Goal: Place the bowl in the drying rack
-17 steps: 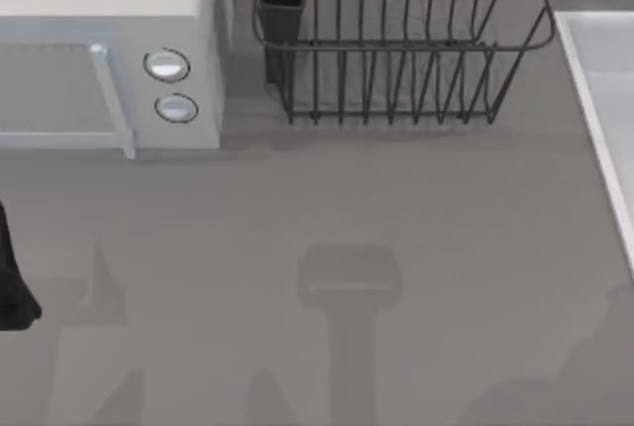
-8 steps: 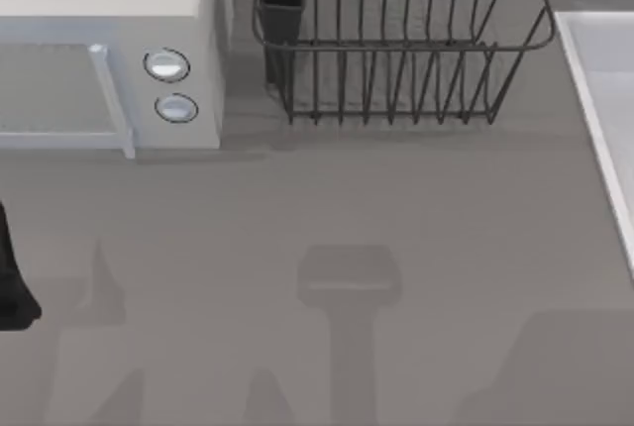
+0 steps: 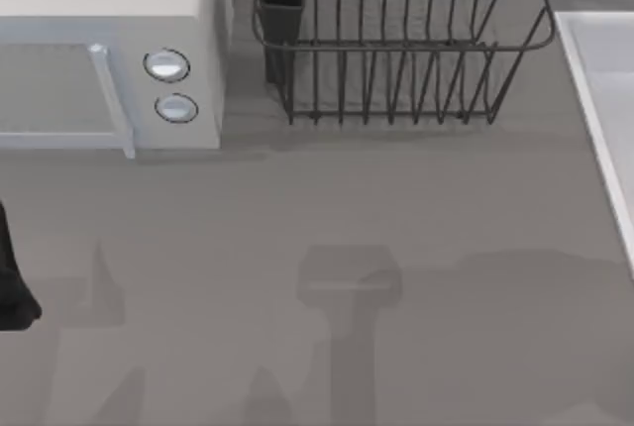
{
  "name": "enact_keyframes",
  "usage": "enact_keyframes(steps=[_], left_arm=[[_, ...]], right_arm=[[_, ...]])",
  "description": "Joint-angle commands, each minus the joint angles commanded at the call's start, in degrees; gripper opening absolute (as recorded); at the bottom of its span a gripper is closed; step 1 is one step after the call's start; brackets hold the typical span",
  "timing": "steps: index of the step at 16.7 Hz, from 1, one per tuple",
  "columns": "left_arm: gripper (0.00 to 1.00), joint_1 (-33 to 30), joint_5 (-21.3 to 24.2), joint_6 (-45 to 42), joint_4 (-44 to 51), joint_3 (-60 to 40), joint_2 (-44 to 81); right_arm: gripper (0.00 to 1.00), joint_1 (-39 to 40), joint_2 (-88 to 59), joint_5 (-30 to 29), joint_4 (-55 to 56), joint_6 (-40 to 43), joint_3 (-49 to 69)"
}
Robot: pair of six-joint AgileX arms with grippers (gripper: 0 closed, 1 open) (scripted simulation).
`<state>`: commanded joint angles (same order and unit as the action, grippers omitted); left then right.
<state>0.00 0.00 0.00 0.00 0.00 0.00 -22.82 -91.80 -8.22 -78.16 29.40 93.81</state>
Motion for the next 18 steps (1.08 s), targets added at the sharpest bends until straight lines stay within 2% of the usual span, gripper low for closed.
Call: enact_keyframes(steps=[3, 12, 15, 18], left_arm=[[1.0, 0.0, 0.0, 0.0, 0.0, 0.0, 0.0], [1.0, 0.0, 0.0, 0.0, 0.0, 0.0, 0.0], [1.0, 0.0, 0.0, 0.0, 0.0, 0.0, 0.0], [1.0, 0.0, 0.0, 0.0, 0.0, 0.0, 0.0]], right_arm=[[0.0, 13.5, 0.4, -8.6, 11.9, -4.8, -0.8], [0.0, 63.8, 4.8, -38.4, 57.9, -23.3, -7.6], [0.0, 75.2, 7.2, -46.6, 69.5, -28.1, -9.6], [0.0, 81.2, 8.9, -51.6, 75.7, -30.7, -11.1]])
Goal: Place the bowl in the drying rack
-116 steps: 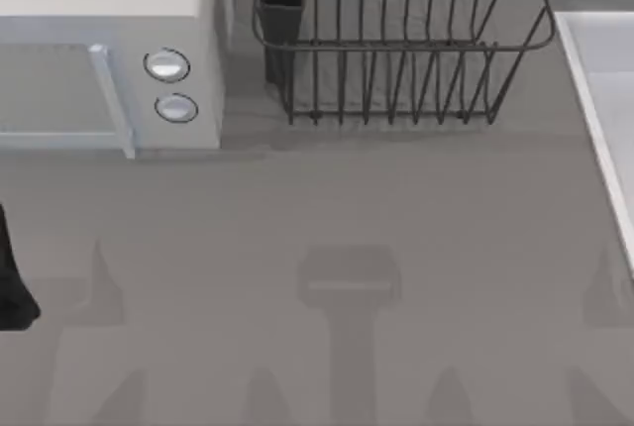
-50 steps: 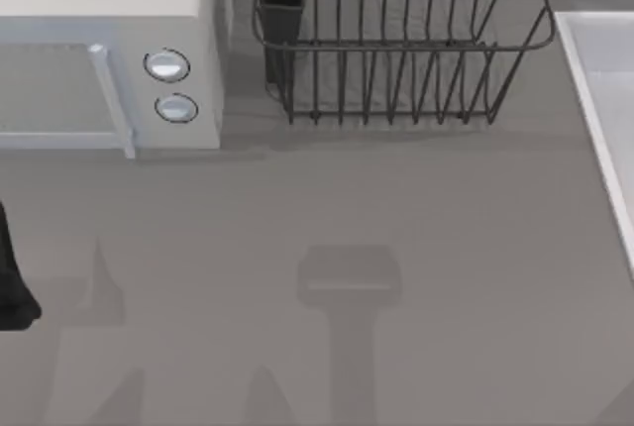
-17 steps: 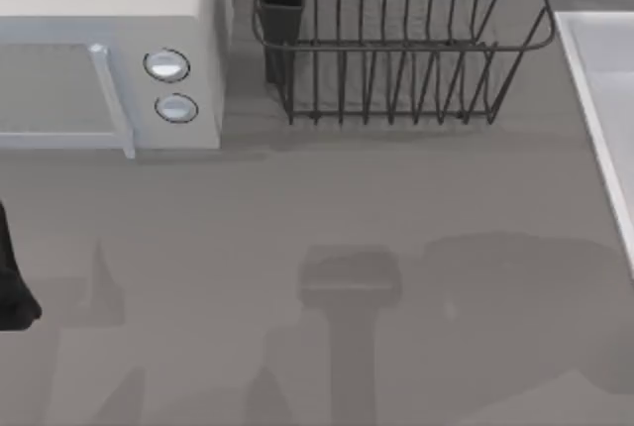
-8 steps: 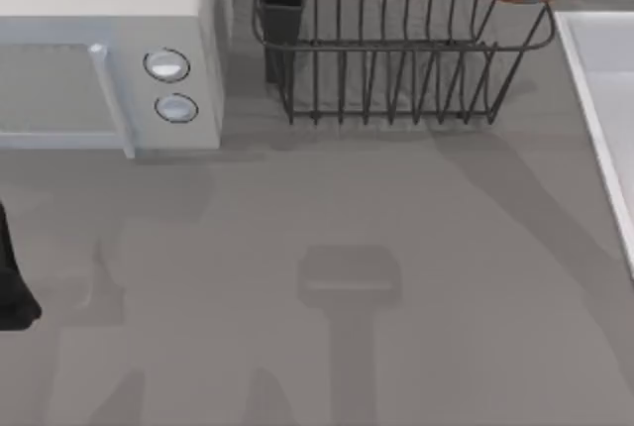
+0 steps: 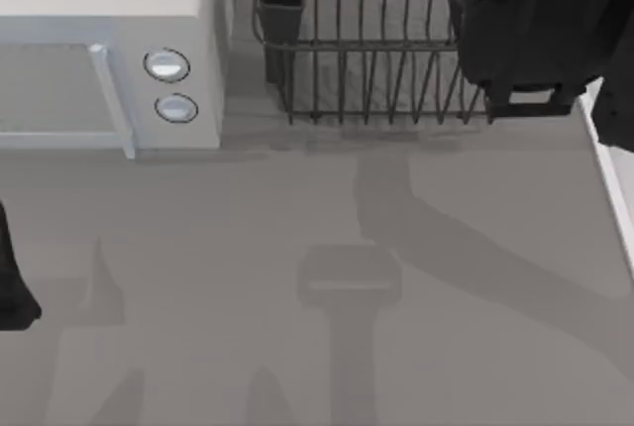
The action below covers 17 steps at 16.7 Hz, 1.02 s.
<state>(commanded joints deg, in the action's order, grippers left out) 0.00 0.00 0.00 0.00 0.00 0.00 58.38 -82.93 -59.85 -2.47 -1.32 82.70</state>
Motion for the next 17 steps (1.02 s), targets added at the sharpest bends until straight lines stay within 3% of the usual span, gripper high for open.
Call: enact_keyframes(steps=[9, 17], left_arm=[[1.0, 0.0, 0.0, 0.0, 0.0, 0.0, 0.0], [1.0, 0.0, 0.0, 0.0, 0.0, 0.0, 0.0]], right_arm=[[0.0, -0.3, -2.0, 0.5, 3.1, -0.5, -0.2], [0.0, -13.8, -23.7, 13.8, 29.9, -0.3, -3.4]])
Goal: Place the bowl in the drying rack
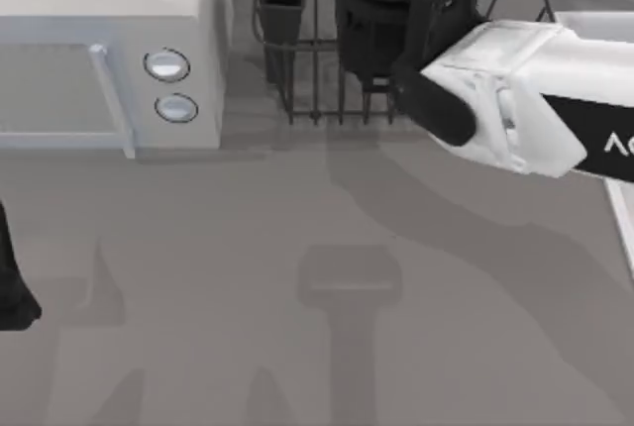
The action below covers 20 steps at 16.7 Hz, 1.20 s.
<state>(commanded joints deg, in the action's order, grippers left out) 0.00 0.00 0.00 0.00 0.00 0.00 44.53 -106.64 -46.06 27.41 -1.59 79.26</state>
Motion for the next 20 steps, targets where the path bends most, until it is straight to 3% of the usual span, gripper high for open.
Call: enact_keyframes(steps=[5, 10, 20], left_arm=[[1.0, 0.0, 0.0, 0.0, 0.0, 0.0, 0.0], [1.0, 0.0, 0.0, 0.0, 0.0, 0.0, 0.0], [1.0, 0.0, 0.0, 0.0, 0.0, 0.0, 0.0]], right_arm=[[0.0, -7.8, -9.9, 7.4, 12.1, 0.5, -2.7], [0.0, -8.3, -10.5, 8.0, 12.7, 0.6, -2.9], [0.75, -8.3, -10.5, 8.0, 12.7, 0.6, -2.9]])
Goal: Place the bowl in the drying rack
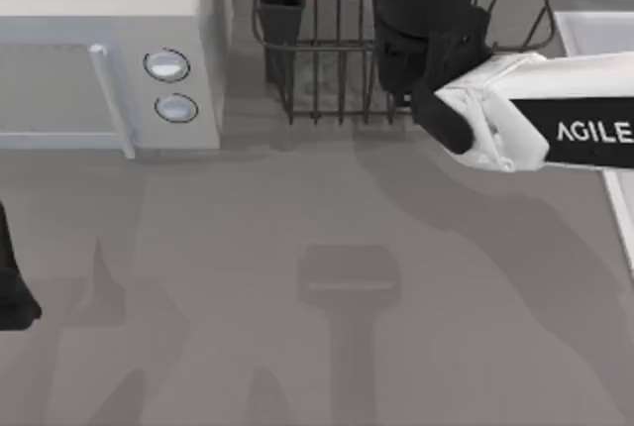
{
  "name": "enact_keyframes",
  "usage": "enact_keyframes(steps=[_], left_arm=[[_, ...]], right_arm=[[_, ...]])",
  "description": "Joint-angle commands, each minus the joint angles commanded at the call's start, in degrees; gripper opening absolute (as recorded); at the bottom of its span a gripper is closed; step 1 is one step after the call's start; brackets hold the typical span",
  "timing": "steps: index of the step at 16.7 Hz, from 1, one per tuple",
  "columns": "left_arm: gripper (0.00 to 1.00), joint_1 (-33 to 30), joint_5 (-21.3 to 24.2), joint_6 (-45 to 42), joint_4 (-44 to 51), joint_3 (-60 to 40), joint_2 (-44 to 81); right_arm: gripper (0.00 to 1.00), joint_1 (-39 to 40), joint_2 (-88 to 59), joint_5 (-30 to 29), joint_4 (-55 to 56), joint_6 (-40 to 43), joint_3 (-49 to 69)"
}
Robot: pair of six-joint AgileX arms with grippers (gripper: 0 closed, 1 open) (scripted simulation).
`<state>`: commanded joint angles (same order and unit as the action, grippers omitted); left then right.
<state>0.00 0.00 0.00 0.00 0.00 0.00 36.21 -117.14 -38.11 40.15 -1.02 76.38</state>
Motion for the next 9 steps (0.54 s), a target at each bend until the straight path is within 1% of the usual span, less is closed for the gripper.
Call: enact_keyframes(steps=[3, 4, 9], left_arm=[[1.0, 0.0, 0.0, 0.0, 0.0, 0.0, 0.0], [1.0, 0.0, 0.0, 0.0, 0.0, 0.0, 0.0], [1.0, 0.0, 0.0, 0.0, 0.0, 0.0, 0.0]], right_arm=[[0.98, 0.0, 0.0, 0.0, 0.0, 0.0, 0.0], [1.0, 0.0, 0.0, 0.0, 0.0, 0.0, 0.0], [1.0, 0.0, 0.0, 0.0, 0.0, 0.0, 0.0]])
